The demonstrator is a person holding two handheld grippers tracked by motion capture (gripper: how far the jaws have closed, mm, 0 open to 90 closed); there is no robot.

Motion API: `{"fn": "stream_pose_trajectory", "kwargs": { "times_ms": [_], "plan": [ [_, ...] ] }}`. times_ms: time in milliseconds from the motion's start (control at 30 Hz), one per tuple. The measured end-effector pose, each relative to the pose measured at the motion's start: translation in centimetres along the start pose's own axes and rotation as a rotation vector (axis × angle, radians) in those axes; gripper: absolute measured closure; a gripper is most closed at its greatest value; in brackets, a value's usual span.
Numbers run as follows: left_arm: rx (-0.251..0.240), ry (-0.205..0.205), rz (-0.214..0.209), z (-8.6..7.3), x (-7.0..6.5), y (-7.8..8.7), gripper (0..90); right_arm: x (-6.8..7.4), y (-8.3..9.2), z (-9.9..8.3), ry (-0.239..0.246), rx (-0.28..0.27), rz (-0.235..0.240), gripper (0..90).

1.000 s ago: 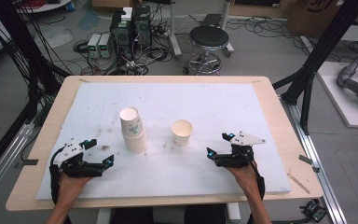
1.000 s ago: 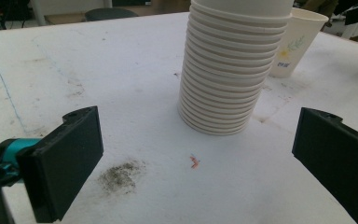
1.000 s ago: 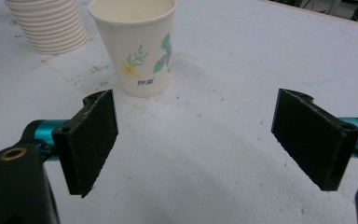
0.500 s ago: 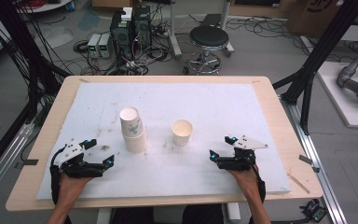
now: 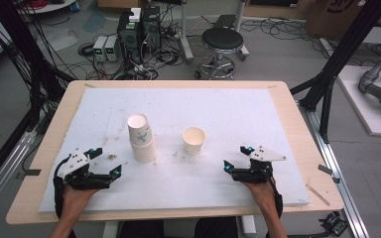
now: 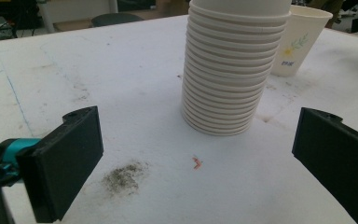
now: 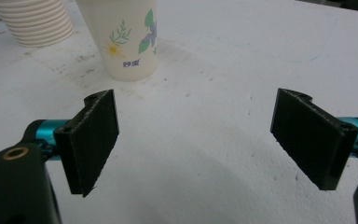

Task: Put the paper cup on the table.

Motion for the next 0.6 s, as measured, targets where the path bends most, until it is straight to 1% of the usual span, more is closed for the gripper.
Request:
{"fn": "stream_pose_trajectory", "kwargs": {
  "times_ms": [67, 200, 400, 467, 600],
  "plan": [
    [-0.001, 0.002, 0.000, 0.00, 0.03, 0.01, 1.8, 0.01, 0.07, -0.02, 0.006, -0.009, 0.003, 15.3],
    [-0.004, 0.010, -0.002, 0.01, 0.08, 0.03, 1.8, -0.10, 0.13, -0.06, -0.007, -0.014, -0.001, 15.4],
    [-0.005, 0.010, -0.003, 0.01, 0.10, 0.05, 1.8, -0.09, 0.06, -0.09, -0.016, -0.005, 0.003, 15.4],
    [-0.001, 0.018, 0.001, 0.02, 0.14, -0.01, 1.8, -0.17, 0.11, -0.12, -0.022, -0.011, 0.007, 15.4],
    [-0.001, 0.021, 0.000, 0.02, 0.17, -0.02, 1.8, -0.44, 0.46, -0.23, -0.051, -0.051, 0.010, 15.4]
  ]
}}
Point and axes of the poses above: each handheld gripper's, and its own axes: y roughly backward along the jaws, z roughly out of its top, x roughly to its left, the point moved 4 cm from there along -y, roughly forward along the jaws, and after that the axes turned 10 degrees about y, right-handed, at the moved point
